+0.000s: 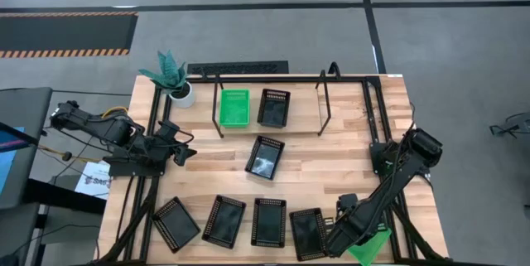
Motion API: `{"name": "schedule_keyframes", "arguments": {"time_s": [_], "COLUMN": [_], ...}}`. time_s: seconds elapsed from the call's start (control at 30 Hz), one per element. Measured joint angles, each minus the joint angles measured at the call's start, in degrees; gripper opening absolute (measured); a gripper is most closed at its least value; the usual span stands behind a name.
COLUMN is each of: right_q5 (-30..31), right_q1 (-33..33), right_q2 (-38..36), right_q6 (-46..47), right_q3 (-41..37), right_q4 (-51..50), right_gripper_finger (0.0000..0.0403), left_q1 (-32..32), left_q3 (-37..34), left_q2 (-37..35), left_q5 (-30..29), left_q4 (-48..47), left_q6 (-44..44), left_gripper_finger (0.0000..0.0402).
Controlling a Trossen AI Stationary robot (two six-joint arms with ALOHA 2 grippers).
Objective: Stack baskets on shelf by color
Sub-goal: Stack the green bin on top of the green stacked bins on the shelf
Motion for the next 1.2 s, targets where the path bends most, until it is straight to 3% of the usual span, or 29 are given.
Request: {"name": "schedule_keyframes", "arguments": {"time_s": [0.8,0.97,1.2], "right_q5": [-3.43,-1.51,1.56], "right_q1": [-2.89,-3.67,-5.38], "right_q2": [-0.02,-0.02,-0.02], "right_q6": [-0.04,-0.65,-3.76], "right_q3": [-11.22,-11.55,-11.55], "right_q4": [12.28,11.61,11.48], "right_gripper_finger": [0.0188,0.0146,0.0040], "left_q1": [-0.01,0.00,-0.01], "left_q3": [0.00,0.00,0.00], "left_q2": [0.01,0.00,0.00], "left_q5": [0.35,-0.06,-0.11], "left_q4": [-0.07,-0.09,-0.11], "left_q6": [0.59,0.63,0.63], "left_gripper_finger": [0.0261,0.0261,0.0261]}}
